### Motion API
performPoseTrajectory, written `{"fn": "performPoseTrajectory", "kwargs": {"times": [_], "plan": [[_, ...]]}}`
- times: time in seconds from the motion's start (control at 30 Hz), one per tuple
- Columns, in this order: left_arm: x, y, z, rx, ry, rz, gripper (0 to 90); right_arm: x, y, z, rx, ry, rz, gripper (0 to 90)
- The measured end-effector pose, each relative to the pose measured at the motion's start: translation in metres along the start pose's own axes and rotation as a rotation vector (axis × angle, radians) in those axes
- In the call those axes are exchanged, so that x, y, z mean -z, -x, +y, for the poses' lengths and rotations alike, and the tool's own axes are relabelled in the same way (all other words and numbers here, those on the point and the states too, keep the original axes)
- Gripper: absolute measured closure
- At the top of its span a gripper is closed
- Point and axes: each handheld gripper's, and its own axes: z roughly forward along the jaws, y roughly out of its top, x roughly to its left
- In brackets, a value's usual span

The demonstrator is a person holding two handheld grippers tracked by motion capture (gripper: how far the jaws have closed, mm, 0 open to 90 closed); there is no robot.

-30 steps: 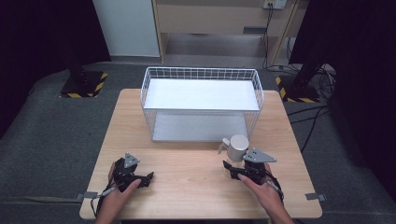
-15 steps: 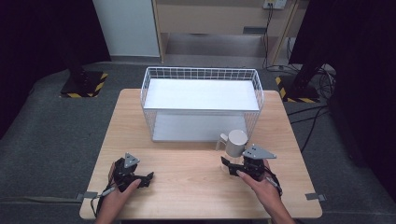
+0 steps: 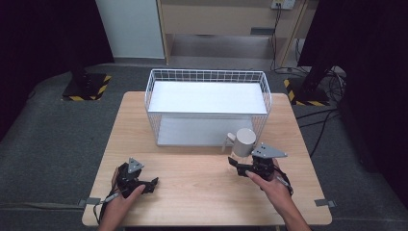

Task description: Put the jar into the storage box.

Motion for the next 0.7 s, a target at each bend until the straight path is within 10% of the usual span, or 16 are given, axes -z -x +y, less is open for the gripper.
{"fn": "performPoseTrajectory", "kwargs": {"times": [0.7], "plan": [[0.000,0.000,0.000,0.000,0.000,0.000,0.0,0.003,0.005,0.038,0.051,0.007,0.038,31.4]]}}
